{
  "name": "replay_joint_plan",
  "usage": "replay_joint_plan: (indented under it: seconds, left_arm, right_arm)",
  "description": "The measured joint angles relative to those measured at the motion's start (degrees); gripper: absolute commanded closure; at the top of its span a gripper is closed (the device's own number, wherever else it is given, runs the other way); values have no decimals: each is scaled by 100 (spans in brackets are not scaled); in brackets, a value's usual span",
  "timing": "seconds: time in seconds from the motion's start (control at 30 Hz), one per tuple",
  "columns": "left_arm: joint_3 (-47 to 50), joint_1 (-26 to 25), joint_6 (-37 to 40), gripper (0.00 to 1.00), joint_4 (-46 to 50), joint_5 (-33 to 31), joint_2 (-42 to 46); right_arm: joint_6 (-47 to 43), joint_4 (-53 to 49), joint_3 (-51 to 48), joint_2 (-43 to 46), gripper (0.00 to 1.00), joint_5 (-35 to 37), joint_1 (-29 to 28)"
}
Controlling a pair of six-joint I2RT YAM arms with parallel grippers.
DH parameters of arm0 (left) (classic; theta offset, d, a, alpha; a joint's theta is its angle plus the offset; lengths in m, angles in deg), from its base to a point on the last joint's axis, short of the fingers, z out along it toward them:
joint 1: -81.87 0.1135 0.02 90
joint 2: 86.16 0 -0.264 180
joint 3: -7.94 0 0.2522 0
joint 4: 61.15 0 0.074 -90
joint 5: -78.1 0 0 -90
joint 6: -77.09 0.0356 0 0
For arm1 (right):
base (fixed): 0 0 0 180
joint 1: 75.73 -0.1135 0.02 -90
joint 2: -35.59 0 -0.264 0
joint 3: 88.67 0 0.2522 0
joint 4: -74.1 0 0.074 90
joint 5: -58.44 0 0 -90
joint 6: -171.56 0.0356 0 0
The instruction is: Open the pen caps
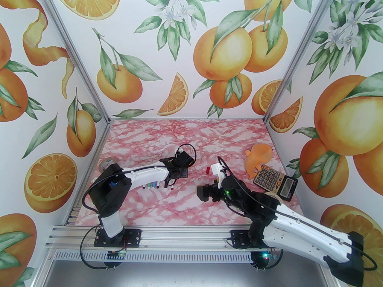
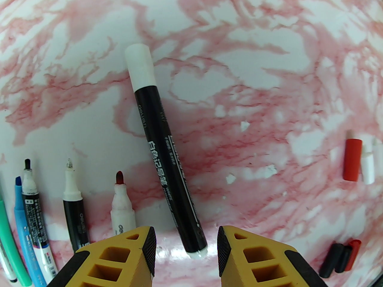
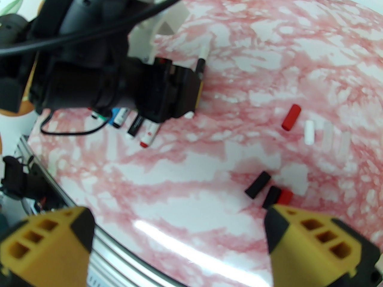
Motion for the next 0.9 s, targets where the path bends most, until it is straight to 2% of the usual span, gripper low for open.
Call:
replay_joint_plan:
  seconds: [0.4, 0.9]
  left_arm:
    - [-289, 177, 42, 63, -11, -24, -391]
    - [-479, 299, 173, 72, -46, 7, -717]
  right_arm:
    - [0, -66, 0, 0, 0, 46, 0]
    - [0, -74, 0, 0, 0, 87, 0]
